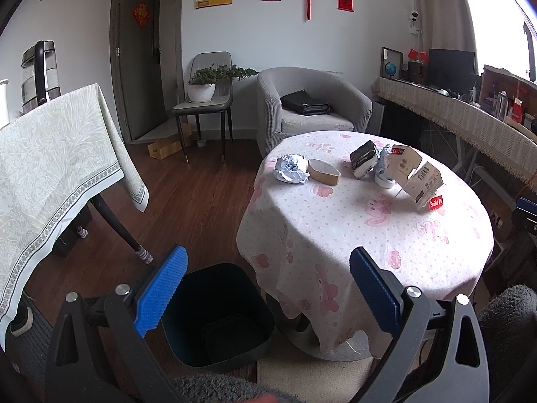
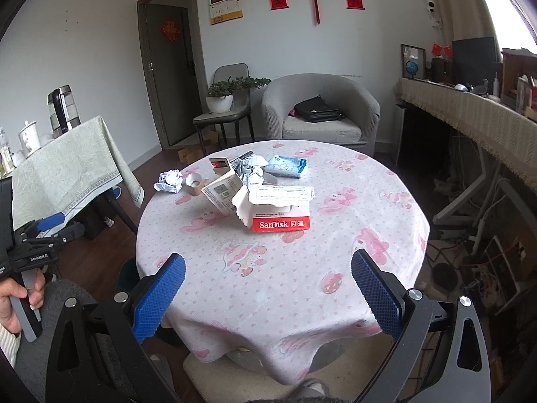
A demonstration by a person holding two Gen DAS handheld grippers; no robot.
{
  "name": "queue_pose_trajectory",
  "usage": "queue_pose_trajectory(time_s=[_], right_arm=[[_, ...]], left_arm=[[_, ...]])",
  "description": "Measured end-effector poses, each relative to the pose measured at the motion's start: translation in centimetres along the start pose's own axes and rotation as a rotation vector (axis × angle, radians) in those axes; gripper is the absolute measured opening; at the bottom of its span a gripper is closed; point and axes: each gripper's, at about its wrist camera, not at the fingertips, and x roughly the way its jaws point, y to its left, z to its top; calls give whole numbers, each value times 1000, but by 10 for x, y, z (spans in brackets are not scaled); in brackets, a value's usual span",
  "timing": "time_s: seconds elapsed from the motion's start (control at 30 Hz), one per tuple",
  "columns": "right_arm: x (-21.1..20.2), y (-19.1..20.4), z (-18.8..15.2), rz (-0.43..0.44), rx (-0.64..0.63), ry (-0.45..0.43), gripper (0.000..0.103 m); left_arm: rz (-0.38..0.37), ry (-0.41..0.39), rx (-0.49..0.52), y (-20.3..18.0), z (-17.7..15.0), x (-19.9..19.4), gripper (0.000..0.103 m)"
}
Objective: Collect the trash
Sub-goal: 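Grasp the crumpled silver foil with the left gripper while the right gripper grasps the white SanDisk box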
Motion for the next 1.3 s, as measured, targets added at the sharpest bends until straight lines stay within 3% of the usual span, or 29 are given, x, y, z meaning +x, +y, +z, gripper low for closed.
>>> queue_pose_trajectory(time_s=[0.27, 0.57, 0.87, 1.3], right_arm=[[12, -2, 22, 23, 23, 47, 100], [49, -6, 38, 38, -13, 100, 95], [95, -19, 39, 31, -29, 190, 88], [132, -25, 36, 48, 6, 268, 87]], left_arm=[[-39, -4, -11, 1, 14, 6, 97], [-77, 24, 18, -5, 33, 31, 88], [-107, 74, 56, -15, 49, 73, 71], [-128, 126, 50, -14, 66, 130, 68]])
